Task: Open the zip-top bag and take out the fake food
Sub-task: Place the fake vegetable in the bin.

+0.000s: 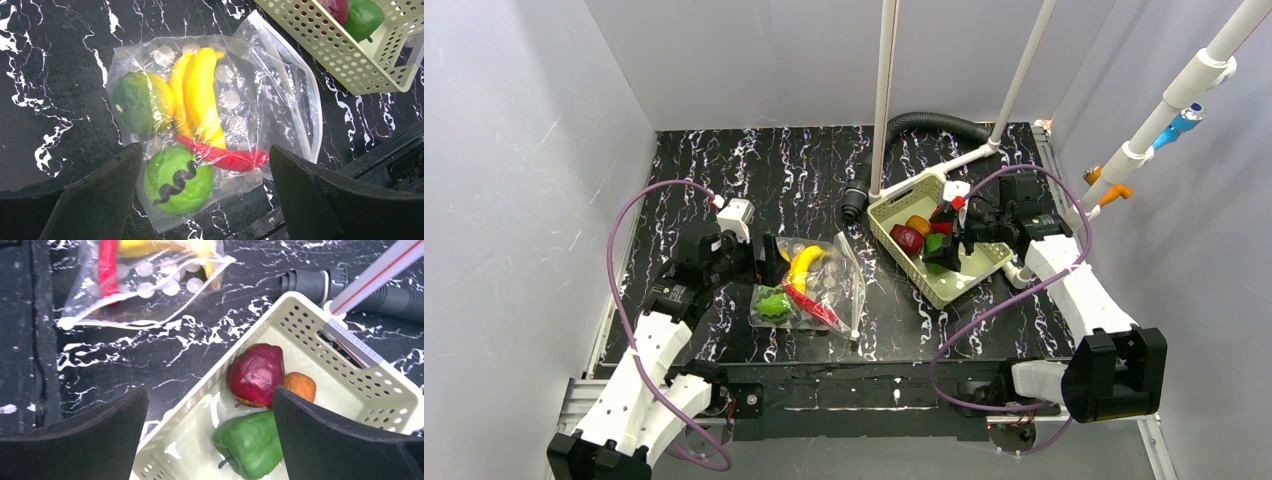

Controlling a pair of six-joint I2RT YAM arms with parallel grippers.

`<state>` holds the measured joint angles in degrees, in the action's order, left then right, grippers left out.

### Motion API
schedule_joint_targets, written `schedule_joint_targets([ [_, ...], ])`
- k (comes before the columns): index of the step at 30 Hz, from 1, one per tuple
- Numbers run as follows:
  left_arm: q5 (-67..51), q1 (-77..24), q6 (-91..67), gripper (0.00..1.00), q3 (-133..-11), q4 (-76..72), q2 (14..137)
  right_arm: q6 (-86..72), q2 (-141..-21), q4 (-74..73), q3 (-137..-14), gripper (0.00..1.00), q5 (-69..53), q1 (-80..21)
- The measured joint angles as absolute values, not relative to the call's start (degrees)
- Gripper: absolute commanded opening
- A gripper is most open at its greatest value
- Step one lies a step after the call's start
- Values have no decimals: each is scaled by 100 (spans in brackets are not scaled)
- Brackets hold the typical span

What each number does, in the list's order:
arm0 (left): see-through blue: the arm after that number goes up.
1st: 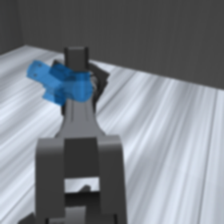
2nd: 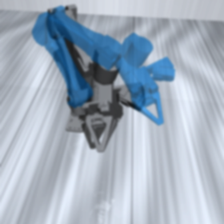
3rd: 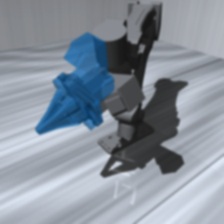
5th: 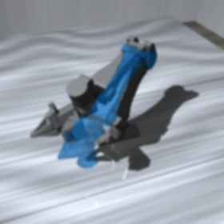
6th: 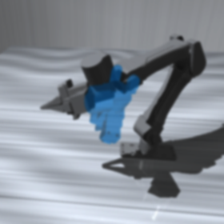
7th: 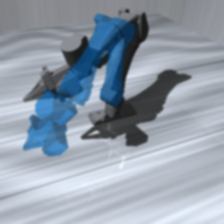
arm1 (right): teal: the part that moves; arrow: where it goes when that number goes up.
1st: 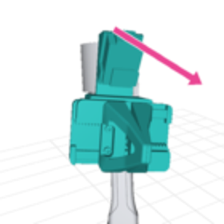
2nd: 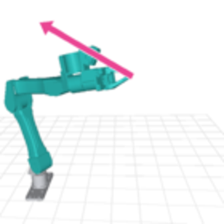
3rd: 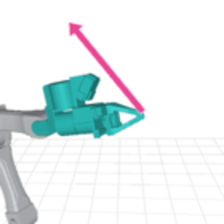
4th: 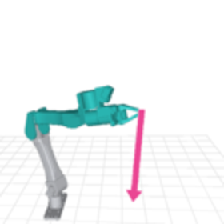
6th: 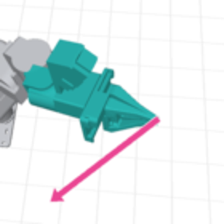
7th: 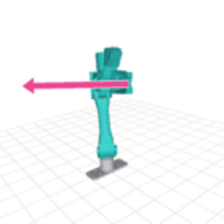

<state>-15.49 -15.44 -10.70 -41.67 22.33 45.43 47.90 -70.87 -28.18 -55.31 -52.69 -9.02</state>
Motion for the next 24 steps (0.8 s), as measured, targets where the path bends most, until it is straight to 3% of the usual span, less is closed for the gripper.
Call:
schedule_joint_targets([
  [12, -1553, -1544, -1072, 98, -4167, 2231, 4587, 4764, -7085, -2950, -5531, 98, -6016, -1131],
  [24, -1619, -1544, -1140, 98, -4167, 2231, 4862, 5037, -7470, -3109, -5516, 98, -5286, -2425],
])
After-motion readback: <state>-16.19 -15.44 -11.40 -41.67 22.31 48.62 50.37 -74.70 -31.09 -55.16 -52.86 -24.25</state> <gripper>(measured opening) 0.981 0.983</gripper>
